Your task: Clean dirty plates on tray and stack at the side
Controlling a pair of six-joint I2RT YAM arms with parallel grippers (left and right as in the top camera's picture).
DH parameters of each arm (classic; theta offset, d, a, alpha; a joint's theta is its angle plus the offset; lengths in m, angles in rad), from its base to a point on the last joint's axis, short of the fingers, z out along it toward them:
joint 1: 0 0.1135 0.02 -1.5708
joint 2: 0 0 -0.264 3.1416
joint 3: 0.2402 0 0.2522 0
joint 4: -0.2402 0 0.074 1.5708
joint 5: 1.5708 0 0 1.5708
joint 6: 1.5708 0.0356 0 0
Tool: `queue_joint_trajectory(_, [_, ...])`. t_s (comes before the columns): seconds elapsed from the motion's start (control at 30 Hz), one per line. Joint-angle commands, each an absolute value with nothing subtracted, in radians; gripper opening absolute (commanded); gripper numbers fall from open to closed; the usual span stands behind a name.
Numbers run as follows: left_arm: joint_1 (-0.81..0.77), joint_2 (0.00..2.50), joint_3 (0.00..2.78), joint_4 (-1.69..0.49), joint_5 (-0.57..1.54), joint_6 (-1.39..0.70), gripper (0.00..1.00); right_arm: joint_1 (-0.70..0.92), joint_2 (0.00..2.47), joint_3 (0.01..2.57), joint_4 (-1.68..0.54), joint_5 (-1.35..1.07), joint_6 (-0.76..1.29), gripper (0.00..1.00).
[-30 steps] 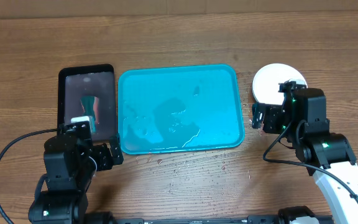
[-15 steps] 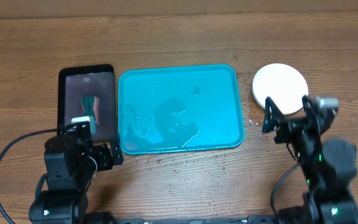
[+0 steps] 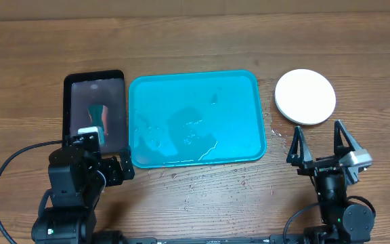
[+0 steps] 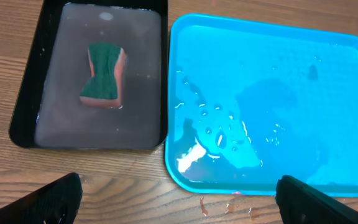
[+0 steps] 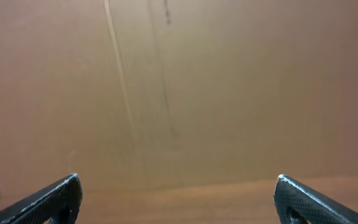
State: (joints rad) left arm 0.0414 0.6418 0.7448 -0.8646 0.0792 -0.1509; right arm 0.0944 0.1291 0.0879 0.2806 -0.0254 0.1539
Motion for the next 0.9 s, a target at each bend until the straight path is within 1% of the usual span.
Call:
queue_joint_trajectory(0.0, [0.043,0.641,0.741,-0.863,0.086,-0.161,1.0,0.065,0.117,0.06,0.305,-0.028,0.156,1.0])
queue_joint_trajectory(0.2, [0.043,0.641,0.741,-0.863,0.086,-0.161,1.0,0.03,0.086,0.009,0.277,-0.066,0.155,1.0])
queue_joint_trajectory(0.33, [0.043,0.641,0.741,-0.863,0.086,-0.161,1.0,0.015,0.006,0.008,0.091,-0.089,0.139,1.0])
queue_joint_trajectory(0.47, [0.043,0.641,0.741,-0.863,0.086,-0.161,1.0,0.014,0.003,0.008,-0.081,-0.11,0.127,1.0])
queue_joint_trajectory(0.87, [0.043,0.641,0.741,-0.863,0.086,-0.161,1.0,0.015,0.006,0.008,-0.074,-0.113,0.13,1.0])
